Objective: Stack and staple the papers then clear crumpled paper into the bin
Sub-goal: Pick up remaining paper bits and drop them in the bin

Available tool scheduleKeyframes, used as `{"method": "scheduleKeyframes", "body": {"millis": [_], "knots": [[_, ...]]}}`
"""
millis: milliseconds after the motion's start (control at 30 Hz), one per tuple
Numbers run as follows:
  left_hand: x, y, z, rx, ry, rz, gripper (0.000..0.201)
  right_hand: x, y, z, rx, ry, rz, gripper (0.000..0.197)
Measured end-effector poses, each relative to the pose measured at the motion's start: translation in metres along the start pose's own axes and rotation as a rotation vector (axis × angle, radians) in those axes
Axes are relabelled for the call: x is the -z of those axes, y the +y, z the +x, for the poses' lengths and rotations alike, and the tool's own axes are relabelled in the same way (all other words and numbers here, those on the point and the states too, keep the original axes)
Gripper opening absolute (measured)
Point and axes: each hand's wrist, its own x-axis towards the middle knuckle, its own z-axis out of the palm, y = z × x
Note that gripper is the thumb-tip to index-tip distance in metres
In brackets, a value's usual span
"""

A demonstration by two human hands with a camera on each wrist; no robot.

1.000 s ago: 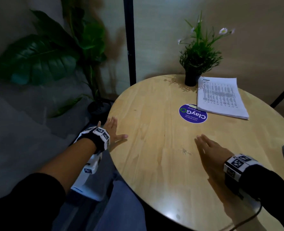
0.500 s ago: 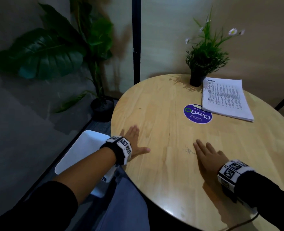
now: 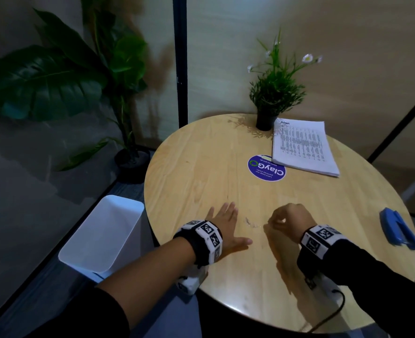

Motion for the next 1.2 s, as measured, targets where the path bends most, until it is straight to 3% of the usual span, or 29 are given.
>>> {"method": "scheduleKeyframes", "body": {"millis": [33, 100, 200, 367, 533, 633, 700, 767, 867, 967, 1033, 1100, 1200], "knots": [[0.002, 0.000, -0.002, 0.022, 0.004, 0.009, 0.100, 0.003, 0.003, 0.001, -0.036, 0.012, 0.018, 0.012], [0.005, -0.001, -0.006, 0.065, 0.006, 0.011, 0.101, 0.004, 0.003, 0.004, -0.090, 0.038, 0.040, 0.025], [0.000, -0.001, -0.012, 0.107, -0.003, 0.031, 0.105, -0.005, -0.003, 0.004, -0.071, 0.008, -0.090, 0.023], [-0.016, 0.011, -0.013, 0.079, -0.049, 0.076, 0.112, -0.034, -0.010, -0.013, -0.059, -0.229, -0.384, 0.061], [-0.019, 0.022, -0.007, 0.018, -0.003, 0.030, 0.109, -0.050, -0.017, -0.010, 0.041, -0.281, -0.406, 0.088], [-0.006, 0.022, -0.004, 0.006, 0.029, -0.029, 0.100, -0.040, -0.016, 0.002, 0.041, -0.180, -0.231, 0.069], [0.006, 0.022, -0.004, 0.018, 0.121, -0.129, 0.089, -0.033, -0.014, 0.013, -0.002, 0.014, -0.057, 0.048], [0.017, 0.022, -0.002, 0.026, 0.232, -0.229, 0.077, -0.033, -0.018, 0.022, -0.002, 0.093, -0.037, 0.042], [0.025, 0.022, 0.001, 0.053, 0.267, -0.243, 0.070, -0.045, -0.025, 0.031, 0.057, -0.008, -0.192, 0.062], [0.020, 0.018, 0.005, 0.063, 0.120, -0.151, 0.080, -0.044, -0.023, 0.028, 0.145, -0.172, -0.320, 0.090], [0.014, 0.016, 0.005, 0.052, 0.044, -0.127, 0.083, -0.041, -0.016, 0.020, 0.205, -0.208, -0.370, 0.091], [0.013, 0.014, 0.004, 0.047, 0.052, -0.152, 0.080, -0.041, -0.007, 0.013, 0.238, -0.207, -0.332, 0.073], [0.021, 0.010, 0.004, 0.058, 0.165, -0.192, 0.057, -0.037, 0.002, 0.008, 0.177, 0.042, -0.010, 0.038]]}}
